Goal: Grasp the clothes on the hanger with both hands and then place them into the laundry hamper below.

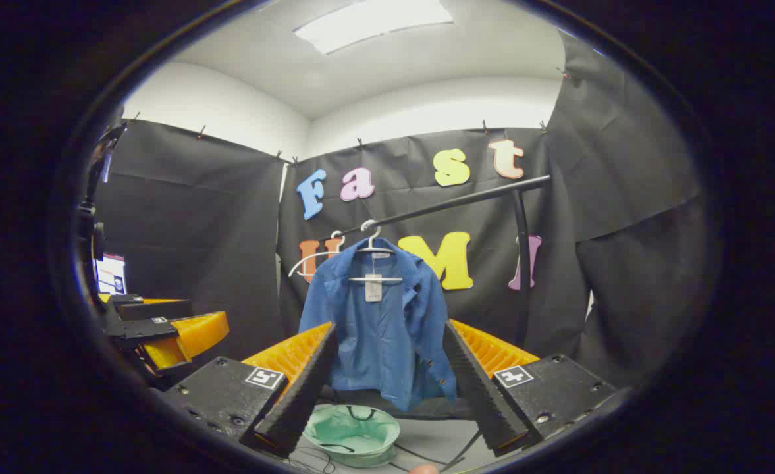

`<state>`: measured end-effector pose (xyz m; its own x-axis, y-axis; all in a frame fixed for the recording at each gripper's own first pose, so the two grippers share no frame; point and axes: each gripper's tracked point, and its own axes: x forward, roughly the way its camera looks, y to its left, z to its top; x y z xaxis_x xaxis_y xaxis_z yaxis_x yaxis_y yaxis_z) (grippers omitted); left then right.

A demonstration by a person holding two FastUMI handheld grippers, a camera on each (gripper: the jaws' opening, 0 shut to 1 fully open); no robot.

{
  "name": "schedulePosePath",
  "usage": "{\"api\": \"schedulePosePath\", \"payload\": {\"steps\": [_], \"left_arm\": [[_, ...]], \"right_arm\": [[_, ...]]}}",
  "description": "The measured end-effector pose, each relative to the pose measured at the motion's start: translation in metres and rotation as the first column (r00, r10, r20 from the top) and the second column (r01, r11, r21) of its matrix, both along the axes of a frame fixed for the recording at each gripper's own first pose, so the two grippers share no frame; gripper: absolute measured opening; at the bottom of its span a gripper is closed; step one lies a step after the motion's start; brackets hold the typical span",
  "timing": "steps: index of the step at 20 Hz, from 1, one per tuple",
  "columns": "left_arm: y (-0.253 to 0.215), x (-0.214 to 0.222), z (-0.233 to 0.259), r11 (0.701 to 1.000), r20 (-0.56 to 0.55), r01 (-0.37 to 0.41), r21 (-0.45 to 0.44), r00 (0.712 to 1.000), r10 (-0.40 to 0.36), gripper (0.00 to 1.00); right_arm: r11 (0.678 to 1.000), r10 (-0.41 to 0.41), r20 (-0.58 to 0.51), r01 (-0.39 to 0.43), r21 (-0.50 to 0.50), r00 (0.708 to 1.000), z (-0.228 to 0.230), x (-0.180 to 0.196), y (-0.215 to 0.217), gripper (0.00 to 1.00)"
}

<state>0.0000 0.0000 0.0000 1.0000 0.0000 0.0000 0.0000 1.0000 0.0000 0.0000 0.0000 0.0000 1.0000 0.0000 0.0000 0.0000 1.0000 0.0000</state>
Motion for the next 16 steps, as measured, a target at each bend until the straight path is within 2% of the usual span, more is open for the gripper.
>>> {"api": "schedulePosePath", "payload": {"steps": [5, 10, 16], "left_arm": [[0.005, 0.003, -0.002, 0.999, -0.008, 0.032, -0.013, 0.999, -0.032, 1.00], [0.019, 0.008, -0.004, 0.998, -0.018, 0.053, 0.029, 0.998, -0.053, 1.00], [0.036, 0.022, -0.002, 0.998, -0.014, 0.053, 0.022, 0.999, -0.052, 1.00]], "right_arm": [[0.996, -0.083, -0.052, 0.084, 0.011, 0.995, -0.010, -0.003, -0.018, 0.99], [0.986, -0.165, -0.060, 0.165, -0.006, 0.984, -0.009, -0.007, -0.038, 1.00], [0.980, -0.196, -0.080, 0.194, -0.030, 0.977, -0.014, 0.001, -0.033, 1.00]]}}
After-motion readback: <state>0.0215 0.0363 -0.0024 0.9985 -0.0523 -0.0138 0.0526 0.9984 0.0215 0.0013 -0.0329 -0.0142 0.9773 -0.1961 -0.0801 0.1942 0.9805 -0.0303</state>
